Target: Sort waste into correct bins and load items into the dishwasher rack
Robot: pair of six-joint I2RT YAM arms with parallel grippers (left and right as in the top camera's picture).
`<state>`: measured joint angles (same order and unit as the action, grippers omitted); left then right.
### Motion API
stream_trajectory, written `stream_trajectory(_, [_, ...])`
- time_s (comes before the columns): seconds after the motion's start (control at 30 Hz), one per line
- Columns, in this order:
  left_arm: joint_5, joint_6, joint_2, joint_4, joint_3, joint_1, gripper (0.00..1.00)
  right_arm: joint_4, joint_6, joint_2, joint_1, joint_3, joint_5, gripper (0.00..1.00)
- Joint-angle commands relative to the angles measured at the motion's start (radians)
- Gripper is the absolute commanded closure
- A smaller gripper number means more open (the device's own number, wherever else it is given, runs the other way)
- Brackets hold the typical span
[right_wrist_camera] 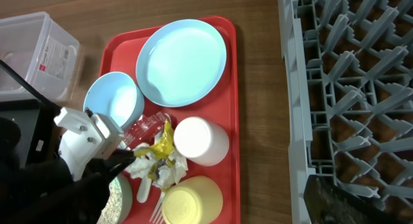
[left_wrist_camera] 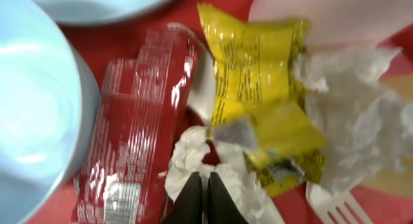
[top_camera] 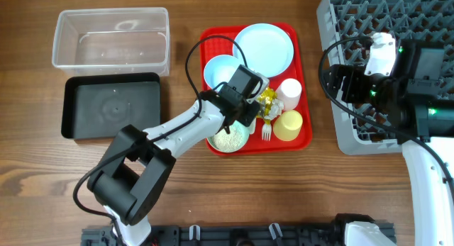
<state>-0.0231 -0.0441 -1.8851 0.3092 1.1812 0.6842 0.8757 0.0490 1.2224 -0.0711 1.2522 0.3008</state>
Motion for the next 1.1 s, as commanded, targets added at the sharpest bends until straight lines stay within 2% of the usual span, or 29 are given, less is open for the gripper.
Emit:
stream_trajectory(0.0, [0.006, 0.0, 0.037, -0.042, 0.021, -0.001, 0.96, 0.0, 0.004, -0.002, -0.003, 0.016, -0.017, 0.0])
stream_trajectory(0.17, [0.006, 0.0, 0.158, -0.039, 0.037, -0.001, 0.96, 0.0, 0.004, -0.002, -0.003, 0.016, -0.017, 0.0])
stream_trajectory(0.37, [0.008, 0.0, 0.282, 0.053, 0.037, -0.02, 0.96, 0.0, 0.004, -0.002, -0.003, 0.016, -0.017, 0.0])
stream_trajectory(0.43, [0.049, 0.0, 0.311, 0.083, 0.037, -0.052, 0.96, 0.0, 0.004, -0.002, -0.003, 0.016, -0.017, 0.0])
stream_trajectory(0.5, [0.115, 0.017, 0.331, 0.096, 0.037, -0.11, 0.96, 0.0, 0.005, -0.002, -0.003, 0.016, -0.017, 0.01])
stream_trajectory(0.6, [0.13, 0.026, 0.34, 0.074, 0.037, -0.247, 0.96, -0.001, 0.006, -0.002, -0.003, 0.016, -0.016, 0.0])
stream_trajectory(0.83, [0.08, 0.03, 0.314, -0.166, 0.037, -0.628, 0.96, -0.005, 0.006, -0.002, -0.003, 0.016, -0.016, 0.0])
stream_trajectory(1.0, [0.023, 0.079, 0.247, -0.273, 0.037, -0.736, 0.96, -0.014, 0.011, -0.002, -0.003, 0.016, -0.016, 0.0])
stream_trajectory(1.03, [0.024, 0.079, 0.23, -0.294, 0.037, -0.739, 0.89, -0.014, 0.014, -0.002, -0.003, 0.016, -0.016, 0.0])
stream_trajectory(1.07, [0.024, 0.078, 0.217, -0.308, 0.037, -0.739, 0.71, -0.014, 0.014, -0.002, -0.003, 0.016, -0.016, 0.0])
